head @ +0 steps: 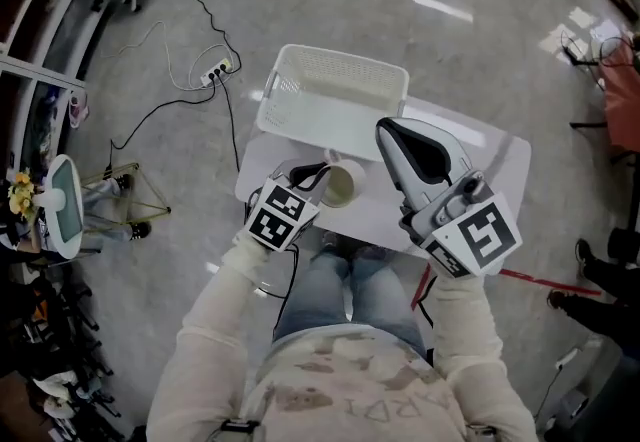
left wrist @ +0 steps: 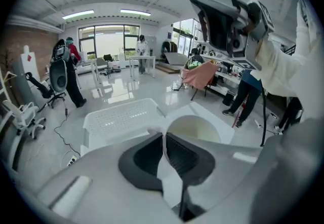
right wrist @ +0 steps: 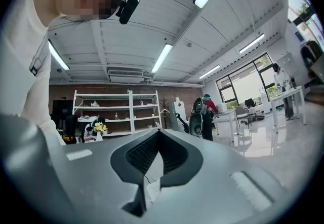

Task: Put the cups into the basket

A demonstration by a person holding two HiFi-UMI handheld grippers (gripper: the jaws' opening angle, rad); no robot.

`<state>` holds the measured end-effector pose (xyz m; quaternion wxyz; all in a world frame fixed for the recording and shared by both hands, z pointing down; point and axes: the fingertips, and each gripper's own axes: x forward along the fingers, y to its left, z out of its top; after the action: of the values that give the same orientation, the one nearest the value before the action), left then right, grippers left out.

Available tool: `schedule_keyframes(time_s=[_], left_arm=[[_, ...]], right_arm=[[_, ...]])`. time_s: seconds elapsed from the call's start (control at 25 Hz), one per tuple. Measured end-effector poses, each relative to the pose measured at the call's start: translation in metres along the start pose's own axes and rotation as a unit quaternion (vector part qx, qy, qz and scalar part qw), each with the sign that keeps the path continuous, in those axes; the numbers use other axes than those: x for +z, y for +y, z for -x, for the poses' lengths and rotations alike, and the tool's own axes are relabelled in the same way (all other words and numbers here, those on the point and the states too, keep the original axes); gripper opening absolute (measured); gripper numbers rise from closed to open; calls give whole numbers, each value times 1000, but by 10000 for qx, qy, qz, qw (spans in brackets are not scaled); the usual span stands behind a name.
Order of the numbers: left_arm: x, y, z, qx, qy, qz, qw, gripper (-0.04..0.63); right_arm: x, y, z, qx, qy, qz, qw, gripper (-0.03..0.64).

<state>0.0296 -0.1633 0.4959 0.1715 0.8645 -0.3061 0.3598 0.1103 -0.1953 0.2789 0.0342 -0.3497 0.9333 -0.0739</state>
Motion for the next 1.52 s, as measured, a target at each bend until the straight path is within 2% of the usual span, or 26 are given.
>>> schedule_keyframes(time_s=[0.16,0.44,0.72,1.12,1.28,1.52], left_arm=[[30,19,15,333,-348,194,9986,25],[52,57,4,377,-480,178,9980,25],[55,104,-12,-19,-487,72,9988,25],[43,185,-53,-794,-196,-476,9955,26],[32,196,-88,-1120,27,-646,9916,26],[9,200,-146,-1319,349,-937,9862,26]], right_arm=[[13,-6,-10,178,-73,39,9998,25],[13,-20,-37,119,-96,82,9998,25],[-5,-33,-82,-323,-71,-44,9994,25],[-22,-54,-166,-1156,-73,-175,9931,26],[-36,-66,-173,-1473,2,-226,9888,26],[-66,-77,-165,-1786,135,-348,9832,26]])
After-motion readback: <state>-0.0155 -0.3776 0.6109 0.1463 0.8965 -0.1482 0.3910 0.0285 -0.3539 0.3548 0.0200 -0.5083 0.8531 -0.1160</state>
